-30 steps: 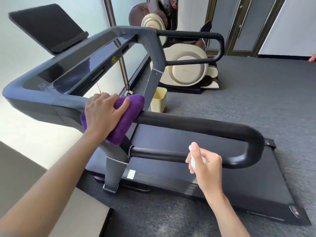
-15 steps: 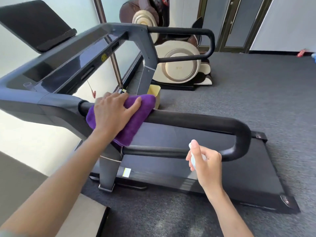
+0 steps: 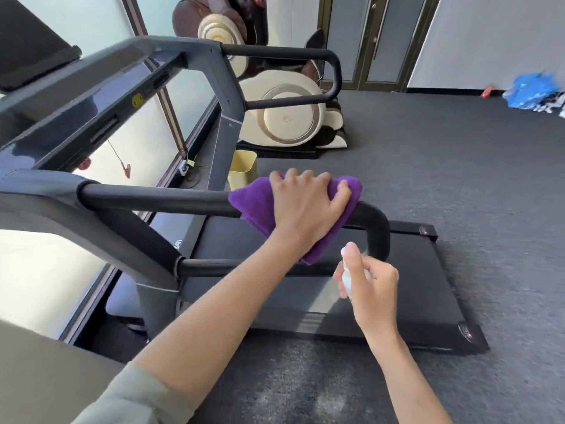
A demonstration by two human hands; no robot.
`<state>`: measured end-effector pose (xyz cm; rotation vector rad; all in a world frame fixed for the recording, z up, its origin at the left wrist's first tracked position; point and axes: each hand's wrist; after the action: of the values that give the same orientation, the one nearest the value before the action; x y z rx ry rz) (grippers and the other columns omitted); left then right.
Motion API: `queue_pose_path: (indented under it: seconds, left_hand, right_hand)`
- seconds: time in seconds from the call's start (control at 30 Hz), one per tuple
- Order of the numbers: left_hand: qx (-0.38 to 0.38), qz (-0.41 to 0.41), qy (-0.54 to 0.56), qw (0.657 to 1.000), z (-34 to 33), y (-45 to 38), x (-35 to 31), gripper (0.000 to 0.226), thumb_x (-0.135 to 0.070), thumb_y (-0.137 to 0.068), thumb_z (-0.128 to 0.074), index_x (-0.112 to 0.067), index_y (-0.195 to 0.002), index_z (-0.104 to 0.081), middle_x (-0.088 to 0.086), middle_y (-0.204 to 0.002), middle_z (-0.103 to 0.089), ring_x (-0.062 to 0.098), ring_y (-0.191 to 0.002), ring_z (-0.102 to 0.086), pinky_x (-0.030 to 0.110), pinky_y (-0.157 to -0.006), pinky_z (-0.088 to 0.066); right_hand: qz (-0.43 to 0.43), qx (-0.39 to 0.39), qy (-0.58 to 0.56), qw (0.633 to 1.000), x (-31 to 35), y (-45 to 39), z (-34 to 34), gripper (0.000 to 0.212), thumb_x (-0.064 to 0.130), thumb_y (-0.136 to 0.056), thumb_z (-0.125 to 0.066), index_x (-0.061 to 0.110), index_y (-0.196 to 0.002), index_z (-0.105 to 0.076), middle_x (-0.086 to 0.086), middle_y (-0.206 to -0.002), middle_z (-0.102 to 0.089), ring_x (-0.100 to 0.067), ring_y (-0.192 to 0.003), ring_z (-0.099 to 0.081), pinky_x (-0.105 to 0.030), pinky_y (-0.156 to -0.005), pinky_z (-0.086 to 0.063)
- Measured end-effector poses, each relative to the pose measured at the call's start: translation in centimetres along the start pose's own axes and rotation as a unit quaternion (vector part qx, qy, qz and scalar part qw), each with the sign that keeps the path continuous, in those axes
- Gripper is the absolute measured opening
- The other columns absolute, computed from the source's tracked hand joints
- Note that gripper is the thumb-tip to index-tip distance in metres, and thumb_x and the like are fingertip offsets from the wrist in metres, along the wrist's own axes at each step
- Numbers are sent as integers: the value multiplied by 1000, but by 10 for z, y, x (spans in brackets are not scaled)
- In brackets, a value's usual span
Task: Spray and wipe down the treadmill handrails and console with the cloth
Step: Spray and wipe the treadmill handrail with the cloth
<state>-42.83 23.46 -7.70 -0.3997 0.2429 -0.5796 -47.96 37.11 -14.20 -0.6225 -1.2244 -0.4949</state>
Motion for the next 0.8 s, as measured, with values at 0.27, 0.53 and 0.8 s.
queue_pose_path:
  seconds: [0.27, 0.53, 0.8]
  left_hand:
    - [-42, 22, -41, 998, 18, 17, 86, 64, -70, -88, -23, -22, -79, -64, 4, -79, -66, 32, -83, -58, 39, -73, -38]
    - [-22, 10, -48, 999, -3, 0, -9, 60, -63, -91, -22, -24, -77, -65, 0, -83, -69, 28, -84, -58, 41, -81, -32]
    - [52, -223, -183, 956, -33, -2, -95, 50, -60, -92, -38, -20, -94, -68, 6, -96, -66, 27, -90, -56, 39, -79, -37]
  right_hand:
    - [-7, -17, 4, 1000, -9, -6, 21, 63, 70, -81, -44, 22, -42, -52, -2, -39, -48, -22, -48, -55, -39, -65, -48]
    - [-14, -48, -17, 999, -24, -5, 53, 65, 70, -83, -45, 14, -52, -56, 0, -38, -45, -18, -44, -49, -39, -61, -44]
    - [-19, -93, -18, 995, -34, 1, 91, 69, 72, -84, -45, 12, -52, -55, -13, -44, -48, -18, -42, -47, -38, -60, -43]
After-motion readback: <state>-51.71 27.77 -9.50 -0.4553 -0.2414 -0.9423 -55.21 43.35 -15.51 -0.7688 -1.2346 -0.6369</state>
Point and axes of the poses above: each hand's wrist, its own y-axis away from the middle knuckle, its own z-axis out of the back of the hand, x = y × z
